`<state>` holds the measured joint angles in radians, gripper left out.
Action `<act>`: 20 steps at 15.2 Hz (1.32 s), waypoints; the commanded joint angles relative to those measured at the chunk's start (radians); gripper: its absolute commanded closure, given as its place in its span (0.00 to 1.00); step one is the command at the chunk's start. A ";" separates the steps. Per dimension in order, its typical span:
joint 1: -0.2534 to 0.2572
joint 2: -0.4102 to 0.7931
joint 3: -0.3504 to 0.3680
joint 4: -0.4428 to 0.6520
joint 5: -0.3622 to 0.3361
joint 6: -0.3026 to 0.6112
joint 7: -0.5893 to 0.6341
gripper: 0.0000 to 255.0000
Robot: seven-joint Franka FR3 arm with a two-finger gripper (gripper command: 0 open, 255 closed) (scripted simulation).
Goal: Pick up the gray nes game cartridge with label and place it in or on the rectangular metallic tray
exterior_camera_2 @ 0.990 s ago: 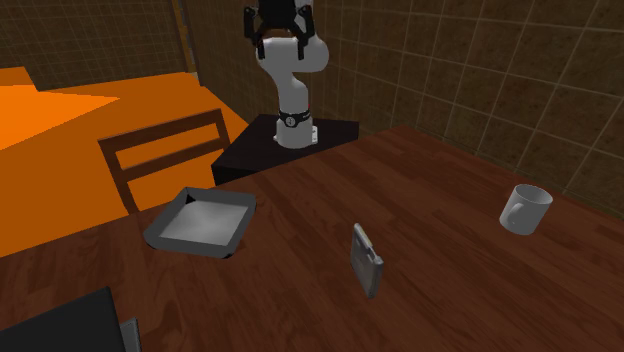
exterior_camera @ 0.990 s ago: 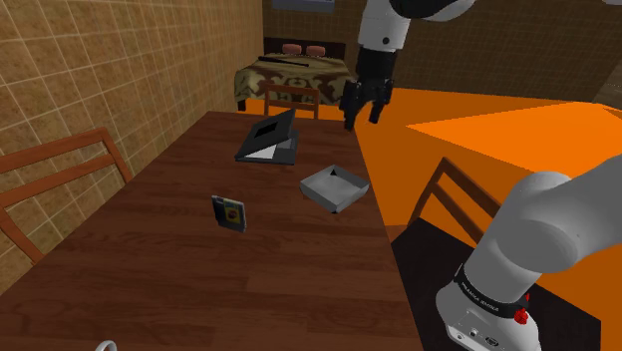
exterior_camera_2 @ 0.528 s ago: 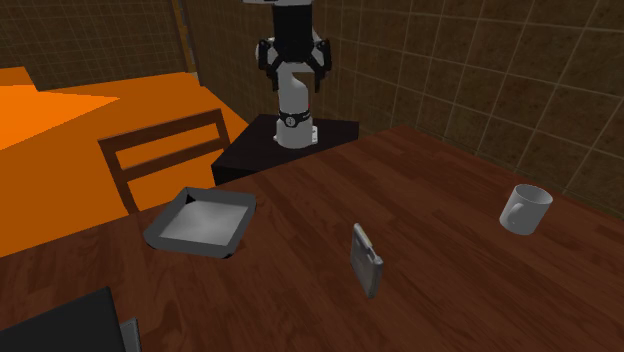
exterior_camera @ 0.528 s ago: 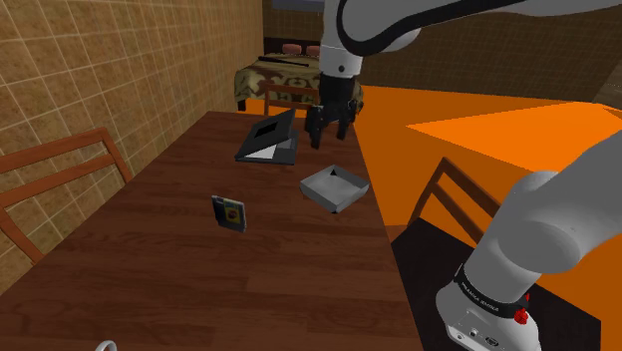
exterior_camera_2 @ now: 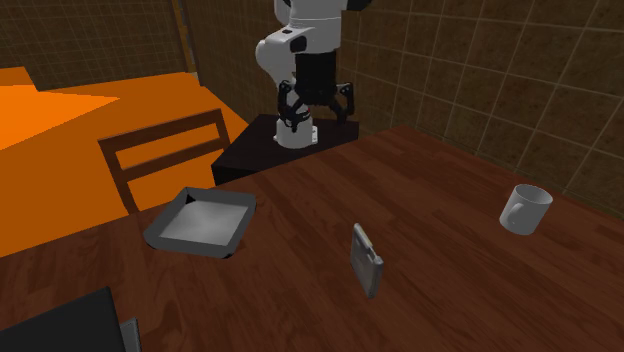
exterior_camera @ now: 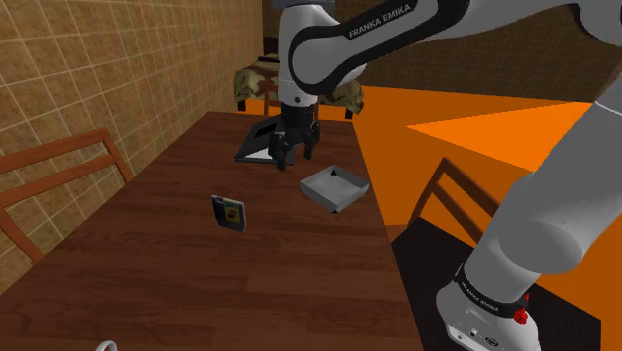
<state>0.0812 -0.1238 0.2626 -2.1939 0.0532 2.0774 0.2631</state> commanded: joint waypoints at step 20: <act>0.124 0.633 0.019 0.409 -0.215 0.167 0.162 0.00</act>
<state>0.2035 0.5014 0.2830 -1.7803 -0.1586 2.2325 0.4223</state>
